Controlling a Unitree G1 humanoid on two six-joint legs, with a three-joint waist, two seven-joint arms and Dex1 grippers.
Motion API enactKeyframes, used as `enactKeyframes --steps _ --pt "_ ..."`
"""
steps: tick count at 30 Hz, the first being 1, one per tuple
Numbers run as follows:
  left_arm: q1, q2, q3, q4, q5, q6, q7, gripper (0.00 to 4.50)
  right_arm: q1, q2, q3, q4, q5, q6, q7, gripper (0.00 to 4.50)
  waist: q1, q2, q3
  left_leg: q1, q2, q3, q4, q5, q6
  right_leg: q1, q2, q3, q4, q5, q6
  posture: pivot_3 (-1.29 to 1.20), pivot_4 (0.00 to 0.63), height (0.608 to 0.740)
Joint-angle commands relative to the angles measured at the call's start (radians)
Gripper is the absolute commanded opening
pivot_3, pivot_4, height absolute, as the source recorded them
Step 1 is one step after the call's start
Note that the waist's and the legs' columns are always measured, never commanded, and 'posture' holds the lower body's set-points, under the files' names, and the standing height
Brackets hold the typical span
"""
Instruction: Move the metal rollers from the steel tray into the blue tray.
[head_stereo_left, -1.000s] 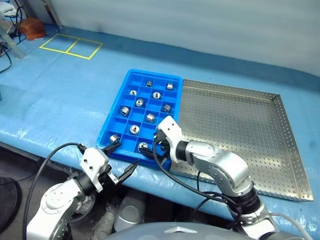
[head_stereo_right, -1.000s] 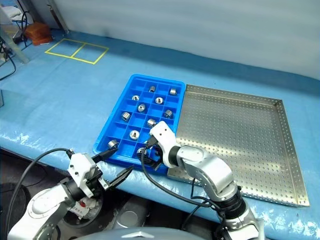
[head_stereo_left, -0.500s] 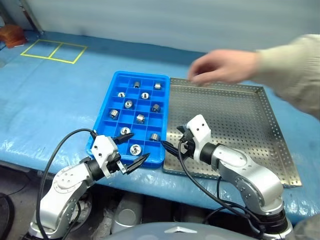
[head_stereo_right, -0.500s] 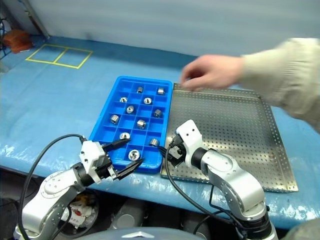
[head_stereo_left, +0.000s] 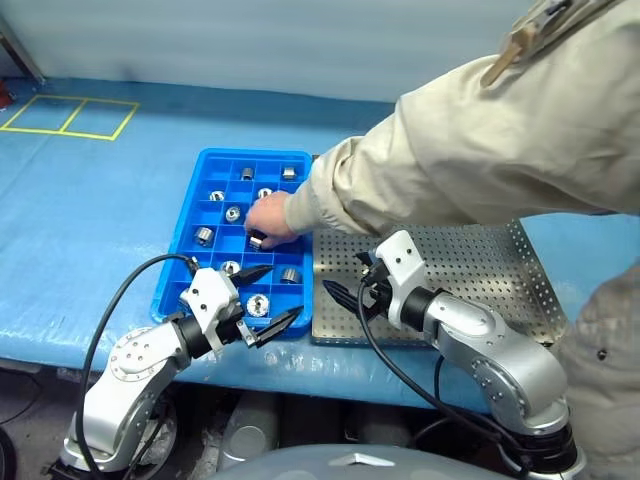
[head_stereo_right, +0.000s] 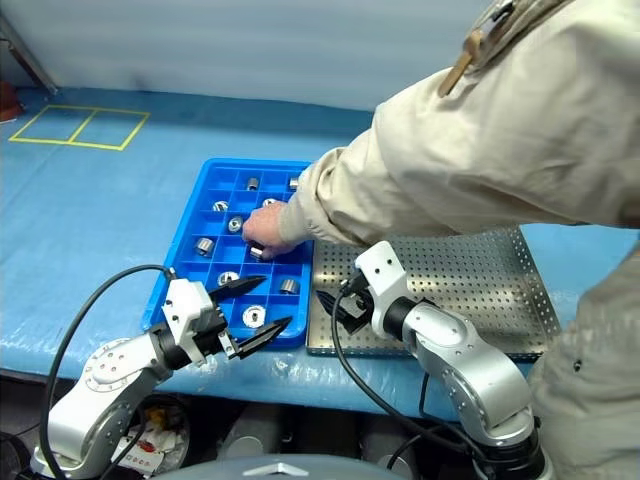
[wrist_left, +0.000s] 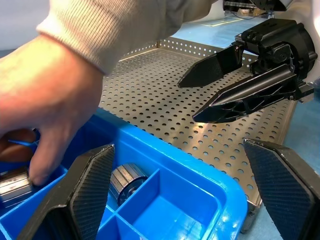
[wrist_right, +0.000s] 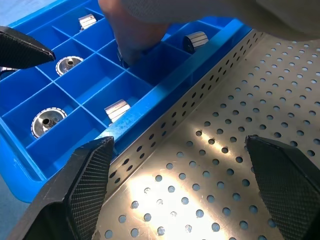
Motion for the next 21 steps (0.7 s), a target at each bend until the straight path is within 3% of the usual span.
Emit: enactKeyframes --steps 1,21 --pt "-0.005 0.004 -0.005 -0.004 -0.008 -0.008 -0.009 4.50 0.001 -0.006 0.002 -0.027 0.003 -0.023 -0.002 4.45 0.000 0.000 0.000 0.000 0.000 0.000 0.000 0.000 0.000 0.000 0.000 0.000 0.000 0.000 0.000 0.26 0.150 0.740" --pt "-0.004 0.006 -0.003 -0.008 -0.007 -0.002 -0.016 4.50 0.009 -0.009 0.010 -0.026 0.001 -0.030 -0.007 4.45 0.000 0.000 0.000 0.000 0.000 0.000 0.002 0.000 0.000 -0.001 0.000 0.001 0.003 0.000 0.000 0.26 0.150 0.740"
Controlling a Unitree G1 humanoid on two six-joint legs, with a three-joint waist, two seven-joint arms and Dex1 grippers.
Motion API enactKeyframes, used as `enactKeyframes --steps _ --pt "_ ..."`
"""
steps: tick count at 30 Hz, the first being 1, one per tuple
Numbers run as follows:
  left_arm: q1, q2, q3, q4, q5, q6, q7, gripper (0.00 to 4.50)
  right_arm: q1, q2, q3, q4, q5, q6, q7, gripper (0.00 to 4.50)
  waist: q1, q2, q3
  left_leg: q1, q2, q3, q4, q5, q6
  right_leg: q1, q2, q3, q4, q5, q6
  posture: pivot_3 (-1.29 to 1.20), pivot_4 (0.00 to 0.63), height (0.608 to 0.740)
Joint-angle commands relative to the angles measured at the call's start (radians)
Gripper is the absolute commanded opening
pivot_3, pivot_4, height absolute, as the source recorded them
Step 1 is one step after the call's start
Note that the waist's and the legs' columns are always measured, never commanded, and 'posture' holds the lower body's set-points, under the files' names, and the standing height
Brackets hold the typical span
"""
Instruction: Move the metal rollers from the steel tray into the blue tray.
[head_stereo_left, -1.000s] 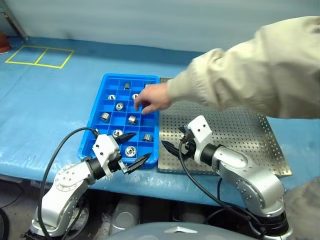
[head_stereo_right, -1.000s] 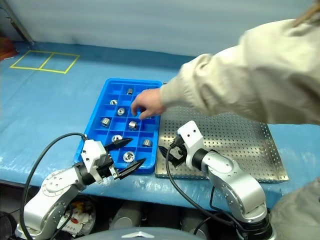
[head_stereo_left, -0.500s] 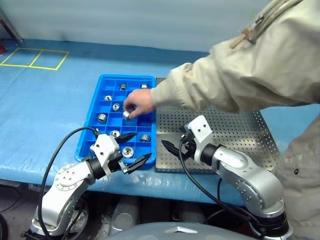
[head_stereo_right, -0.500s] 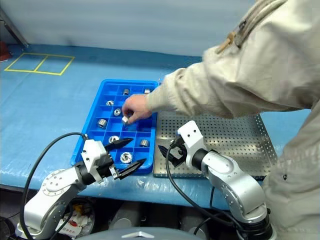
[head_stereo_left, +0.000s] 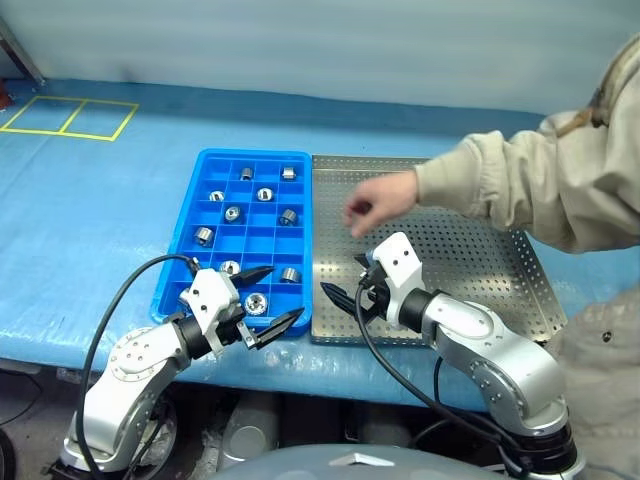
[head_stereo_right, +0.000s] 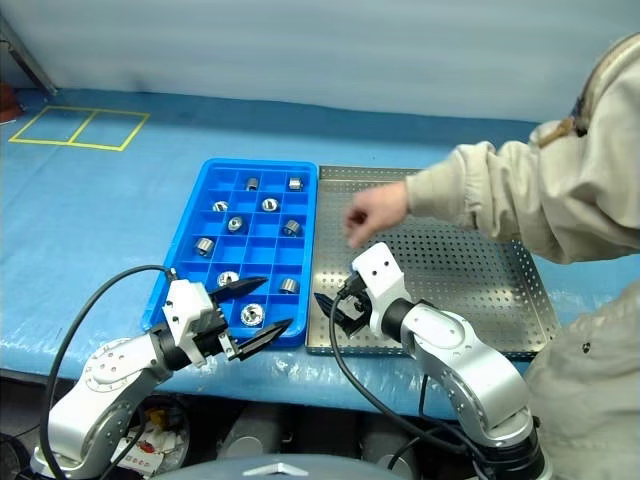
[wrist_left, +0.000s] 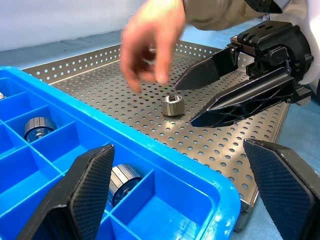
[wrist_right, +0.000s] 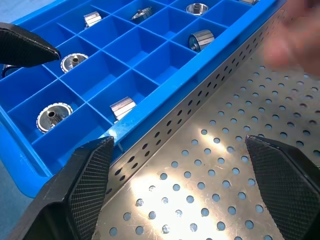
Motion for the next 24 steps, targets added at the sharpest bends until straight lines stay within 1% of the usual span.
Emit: enactKeyframes --steps 1,24 --pt "-0.005 0.006 -0.003 -0.008 -0.007 -0.002 -0.002 4.50 0.008 -0.002 -0.008 -0.027 0.002 -0.023 -0.007 4.45 0.000 0.000 0.000 0.000 0.000 0.000 0.000 0.000 0.000 0.000 0.000 0.000 0.000 0.000 0.000 0.26 0.150 0.740" --pt "-0.013 0.005 -0.013 -0.004 -0.003 0.003 -0.004 4.50 0.017 -0.005 -0.006 -0.035 0.005 -0.020 -0.019 4.45 -0.001 0.000 0.000 0.000 0.000 0.000 0.000 0.000 0.000 0.000 0.000 0.001 0.000 0.000 0.000 0.25 0.150 0.740"
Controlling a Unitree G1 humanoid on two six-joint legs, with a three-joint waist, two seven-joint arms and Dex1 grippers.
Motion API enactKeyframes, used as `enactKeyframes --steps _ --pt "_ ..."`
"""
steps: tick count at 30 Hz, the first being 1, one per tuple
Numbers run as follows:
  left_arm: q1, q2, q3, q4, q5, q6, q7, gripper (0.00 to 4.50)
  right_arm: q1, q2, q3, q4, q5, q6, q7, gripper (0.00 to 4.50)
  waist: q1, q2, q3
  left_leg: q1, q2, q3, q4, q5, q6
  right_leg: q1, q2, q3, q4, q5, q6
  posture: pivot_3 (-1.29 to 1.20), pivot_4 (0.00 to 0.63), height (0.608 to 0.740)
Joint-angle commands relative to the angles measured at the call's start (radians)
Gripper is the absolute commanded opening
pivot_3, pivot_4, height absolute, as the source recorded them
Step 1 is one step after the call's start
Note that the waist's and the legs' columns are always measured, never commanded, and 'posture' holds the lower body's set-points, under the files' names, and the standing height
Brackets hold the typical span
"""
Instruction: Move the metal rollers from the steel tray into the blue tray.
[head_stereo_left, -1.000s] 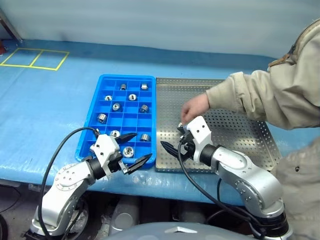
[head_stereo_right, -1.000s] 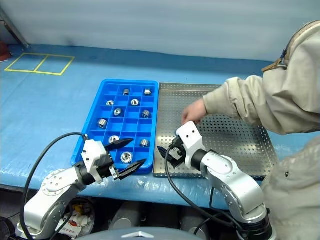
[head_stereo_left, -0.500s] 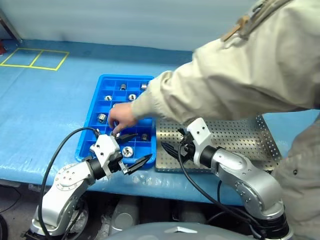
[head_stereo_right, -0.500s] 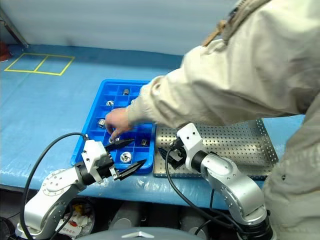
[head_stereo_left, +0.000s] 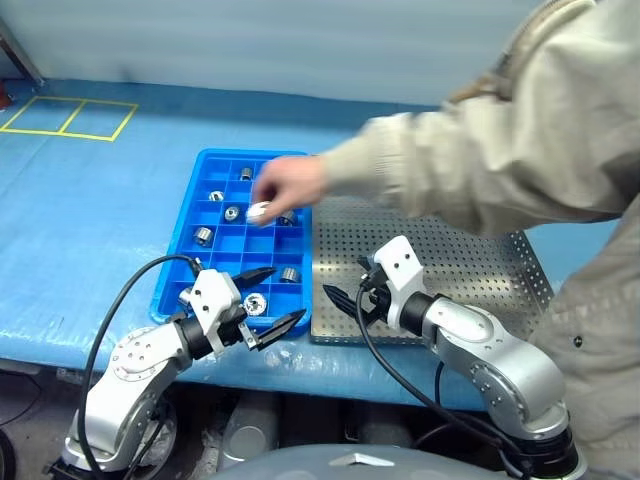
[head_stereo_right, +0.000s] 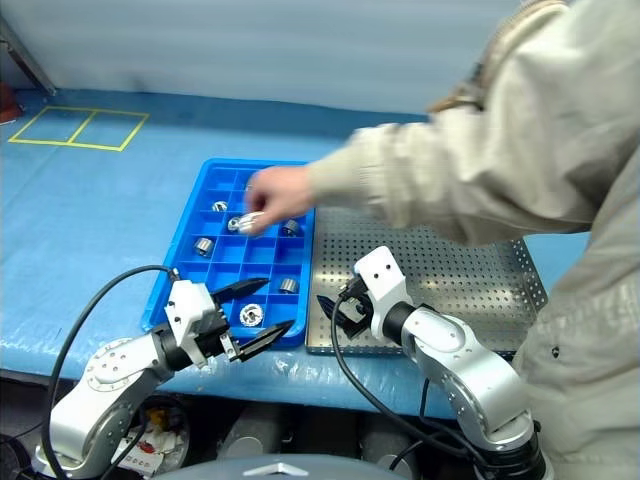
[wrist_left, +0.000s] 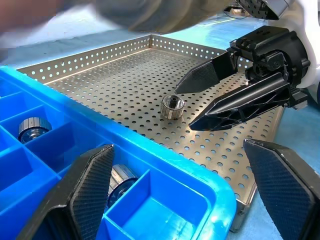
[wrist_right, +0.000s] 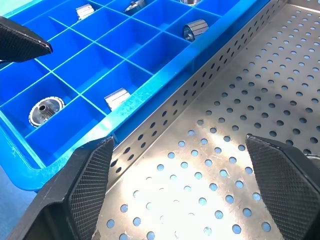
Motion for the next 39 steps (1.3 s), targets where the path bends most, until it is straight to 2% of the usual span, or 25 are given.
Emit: enactKeyframes --steps 1,21,30,39 --pt "-0.009 0.005 -0.004 -0.004 -0.004 -0.002 0.000 4.50 -0.005 -0.005 -0.006 -0.034 0.005 -0.020 0.000 4.45 0.000 0.000 0.000 0.000 0.000 0.000 0.000 0.000 0.000 0.000 0.000 0.000 0.000 0.000 0.000 0.26 0.150 0.740" --pt "-0.040 0.005 -0.014 0.016 -0.004 -0.010 -0.007 4.50 0.004 -0.002 -0.017 -0.050 0.000 -0.022 -0.017 4.45 0.000 0.000 0.000 0.000 0.000 0.000 0.000 0.000 0.000 0.000 0.000 0.000 0.000 0.000 0.000 0.25 0.150 0.740" --pt "-0.137 -0.012 -0.024 0.056 -0.035 -0.005 -0.024 4.50 -0.007 0.006 -0.093 -0.039 -0.058 -0.020 -0.107 4.45 -0.012 0.000 0.000 0.000 0.000 0.001 0.001 0.000 0.000 0.000 0.000 0.001 0.000 0.000 0.000 0.16 0.150 0.740" --pt "-0.154 -0.023 -0.064 0.073 -0.024 -0.008 -0.043 4.50 -0.117 0.185 -0.112 0.234 -0.169 -0.073 -0.275 4.45 -0.041 0.000 0.000 0.001 -0.001 0.003 0.000 0.000 0.000 0.000 0.003 0.004 0.002 0.000 0.000 0.15 0.150 0.740"
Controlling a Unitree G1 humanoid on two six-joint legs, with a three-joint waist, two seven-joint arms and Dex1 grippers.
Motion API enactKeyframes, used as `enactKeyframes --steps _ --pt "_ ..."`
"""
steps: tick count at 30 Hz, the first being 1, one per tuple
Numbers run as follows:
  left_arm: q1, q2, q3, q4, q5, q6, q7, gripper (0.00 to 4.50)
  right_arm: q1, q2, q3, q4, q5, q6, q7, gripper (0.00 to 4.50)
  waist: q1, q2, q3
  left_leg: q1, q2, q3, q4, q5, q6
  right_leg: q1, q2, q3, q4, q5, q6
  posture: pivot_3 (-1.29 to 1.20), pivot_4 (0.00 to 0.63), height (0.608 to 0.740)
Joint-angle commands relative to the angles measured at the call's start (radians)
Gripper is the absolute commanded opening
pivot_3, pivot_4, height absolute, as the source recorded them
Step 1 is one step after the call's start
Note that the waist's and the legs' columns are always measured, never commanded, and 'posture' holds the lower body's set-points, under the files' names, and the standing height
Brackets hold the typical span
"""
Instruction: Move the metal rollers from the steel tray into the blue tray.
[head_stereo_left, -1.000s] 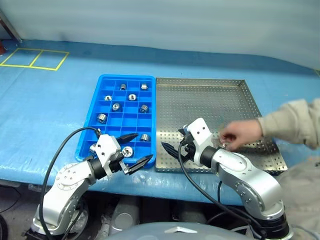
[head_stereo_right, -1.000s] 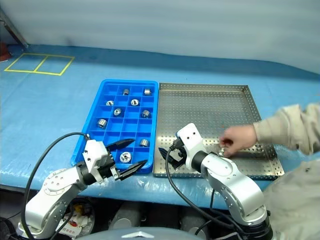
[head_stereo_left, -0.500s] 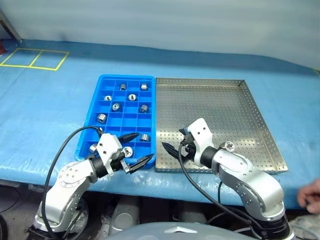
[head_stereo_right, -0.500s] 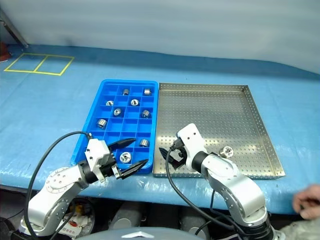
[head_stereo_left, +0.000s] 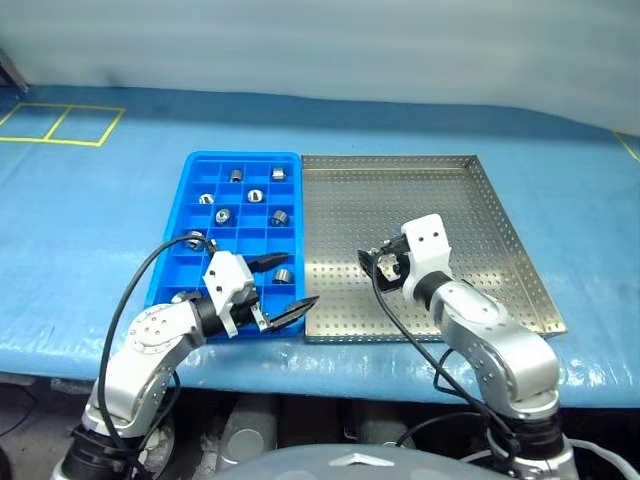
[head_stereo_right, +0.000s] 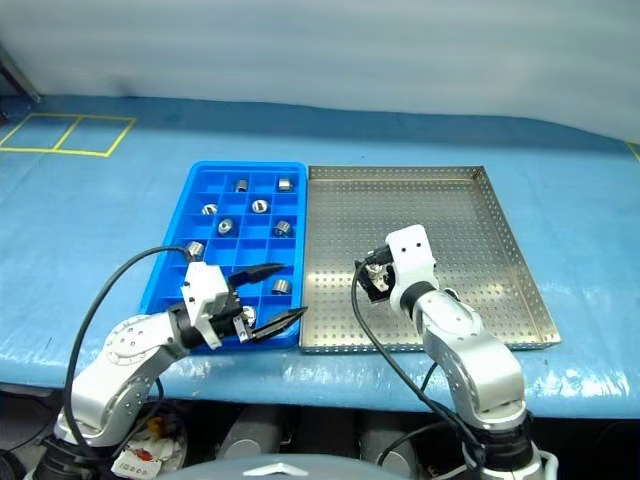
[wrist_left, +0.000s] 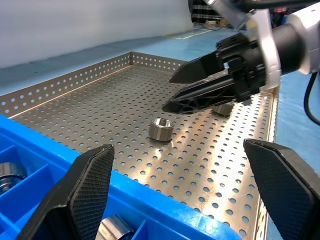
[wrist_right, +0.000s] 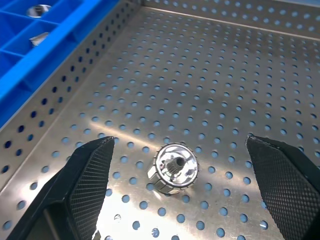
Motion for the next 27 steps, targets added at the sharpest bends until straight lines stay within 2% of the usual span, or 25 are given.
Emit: enactKeyframes --steps 1,9,12,18,19,23,27 --pt "-0.006 -0.005 -0.008 -0.008 -0.010 -0.007 -0.006 4.50 -0.049 0.056 -0.003 0.083 -0.033 -0.069 -0.038 4.45 -0.005 0.000 0.000 0.000 0.000 0.000 0.000 0.000 0.000 0.000 0.000 0.001 0.000 0.000 0.000 0.15 0.150 0.740" --pt "0.014 -0.007 -0.015 -0.027 -0.008 -0.004 0.006 4.50 -0.085 0.121 0.039 0.282 -0.088 -0.163 -0.042 4.45 -0.012 0.000 0.000 0.000 0.000 0.000 0.000 0.000 0.000 0.000 0.000 0.003 0.000 0.001 0.001 0.19 0.150 0.740" --pt "0.031 -0.011 -0.013 -0.036 -0.009 -0.003 0.017 4.50 -0.062 0.123 0.038 0.300 -0.094 -0.179 -0.034 3.83 -0.012 0.000 0.000 0.000 0.000 0.000 0.000 0.000 0.000 0.000 0.000 0.003 0.000 0.001 0.001 0.20 0.150 0.740" --pt "0.066 -0.017 -0.014 -0.054 -0.005 -0.007 0.044 4.50 -0.003 0.096 0.072 0.205 -0.092 -0.154 0.009 1.89 -0.010 0.000 0.000 0.001 0.001 -0.001 0.000 0.000 0.000 0.000 0.000 0.003 0.000 0.001 0.001 0.23 0.150 0.740" --pt "0.070 -0.018 -0.015 -0.056 -0.004 -0.009 0.048 4.50 0.000 0.089 0.076 0.186 -0.093 -0.147 0.016 1.75 -0.009 0.000 0.000 0.001 0.001 -0.001 0.000 0.000 0.000 0.000 0.000 0.003 0.000 0.001 0.001 0.23 0.150 0.740" --pt "0.092 -0.026 -0.014 -0.066 0.002 -0.015 0.064 4.50 -0.022 0.061 0.088 0.112 -0.090 -0.119 0.049 1.75 -0.004 0.000 0.000 0.001 0.001 -0.001 0.000 0.000 0.000 0.000 0.000 0.004 0.000 0.001 0.001 0.26 0.150 0.740" --pt "0.126 -0.030 -0.005 -0.083 0.006 -0.025 0.088 4.50 -0.143 0.035 0.101 0.082 -0.092 -0.087 0.083 1.75 0.002 0.001 0.000 0.001 0.001 0.000 0.000 0.000 0.000 -0.001 0.000 0.004 0.000 0.001 0.002 0.29 0.150 0.740"
